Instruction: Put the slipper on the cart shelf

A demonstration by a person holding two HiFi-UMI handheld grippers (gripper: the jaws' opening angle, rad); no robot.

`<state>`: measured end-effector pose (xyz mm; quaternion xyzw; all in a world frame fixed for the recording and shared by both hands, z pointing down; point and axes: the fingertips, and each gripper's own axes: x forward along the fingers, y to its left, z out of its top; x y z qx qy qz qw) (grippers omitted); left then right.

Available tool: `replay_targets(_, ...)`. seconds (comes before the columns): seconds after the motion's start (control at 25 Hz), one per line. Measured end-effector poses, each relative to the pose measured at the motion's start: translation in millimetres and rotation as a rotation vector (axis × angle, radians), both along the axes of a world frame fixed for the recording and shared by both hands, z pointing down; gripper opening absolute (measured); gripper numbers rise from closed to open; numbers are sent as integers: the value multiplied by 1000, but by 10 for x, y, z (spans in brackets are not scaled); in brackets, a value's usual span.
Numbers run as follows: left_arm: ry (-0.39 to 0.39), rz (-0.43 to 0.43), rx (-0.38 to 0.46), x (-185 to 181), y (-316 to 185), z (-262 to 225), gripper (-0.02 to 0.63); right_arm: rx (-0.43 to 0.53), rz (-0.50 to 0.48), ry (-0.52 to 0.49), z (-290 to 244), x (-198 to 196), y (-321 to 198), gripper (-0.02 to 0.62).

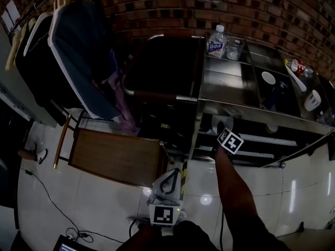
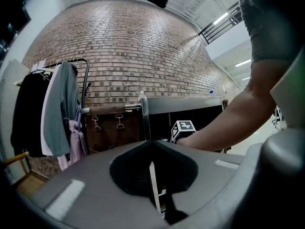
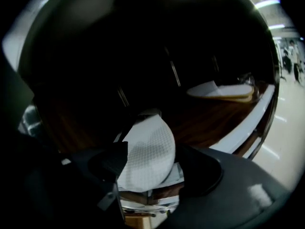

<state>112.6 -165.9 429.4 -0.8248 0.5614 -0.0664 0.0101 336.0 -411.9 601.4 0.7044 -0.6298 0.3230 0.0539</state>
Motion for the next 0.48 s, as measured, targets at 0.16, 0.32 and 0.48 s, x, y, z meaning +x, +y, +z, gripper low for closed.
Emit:
replay_targets(0.16, 19, 7, 4, 16, 19, -50, 12, 60, -95, 119, -207, -8, 97, 364)
replay_targets(0.32, 60, 9, 0, 44, 35, -43, 12, 233, -231, 294, -799, -177, 463, 373)
replay_targets(0.48, 100, 15, 37, 93, 32, -253, 12, 360, -320, 392, -1282, -340, 1088, 305)
